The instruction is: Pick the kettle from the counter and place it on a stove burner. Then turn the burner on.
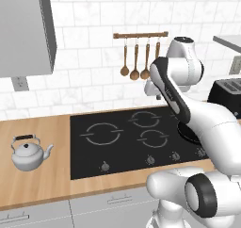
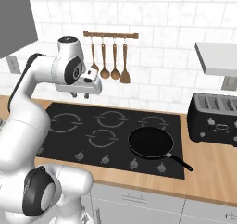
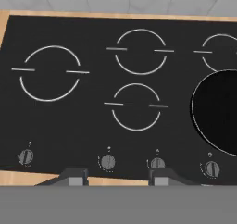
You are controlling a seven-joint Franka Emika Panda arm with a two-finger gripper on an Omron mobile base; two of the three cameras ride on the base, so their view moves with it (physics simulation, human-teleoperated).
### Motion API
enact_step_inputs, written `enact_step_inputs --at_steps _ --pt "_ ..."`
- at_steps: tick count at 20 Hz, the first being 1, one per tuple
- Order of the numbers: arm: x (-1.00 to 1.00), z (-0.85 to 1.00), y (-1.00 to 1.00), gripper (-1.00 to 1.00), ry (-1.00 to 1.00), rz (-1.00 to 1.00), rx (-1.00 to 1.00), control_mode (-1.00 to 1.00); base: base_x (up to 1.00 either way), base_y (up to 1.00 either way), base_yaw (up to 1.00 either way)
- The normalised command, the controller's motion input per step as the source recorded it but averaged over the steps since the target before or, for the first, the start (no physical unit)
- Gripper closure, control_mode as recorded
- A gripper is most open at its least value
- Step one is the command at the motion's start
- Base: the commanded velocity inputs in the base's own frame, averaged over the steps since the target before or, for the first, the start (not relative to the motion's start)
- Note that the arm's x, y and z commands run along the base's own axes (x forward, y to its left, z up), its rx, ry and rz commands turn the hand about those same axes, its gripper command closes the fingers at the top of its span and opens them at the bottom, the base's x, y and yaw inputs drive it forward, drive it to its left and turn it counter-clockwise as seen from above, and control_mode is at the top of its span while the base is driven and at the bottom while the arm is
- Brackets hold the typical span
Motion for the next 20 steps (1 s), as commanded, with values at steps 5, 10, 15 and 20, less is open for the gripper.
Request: enact_step_inputs --at_steps 5,10,15,20 --pt "-0.11 -0.15 0.12 -1.0 0.0 0.0 -0.01 -1.0 0.0 0.0 0.0" --pt "-0.09 -0.27 0.28 -1.0 -0.01 0.0 -0.01 -1.0 0.0 0.0 0.0" --pt "-0.03 -0.34 0.31 -1.0 -0.07 0.07 0.0 -1.0 0.0 0.0 0.0" --pt "0.0 -0.4 0.48 -1.0 -0.07 0.16 0.0 -1.0 0.0 0.0 0.0"
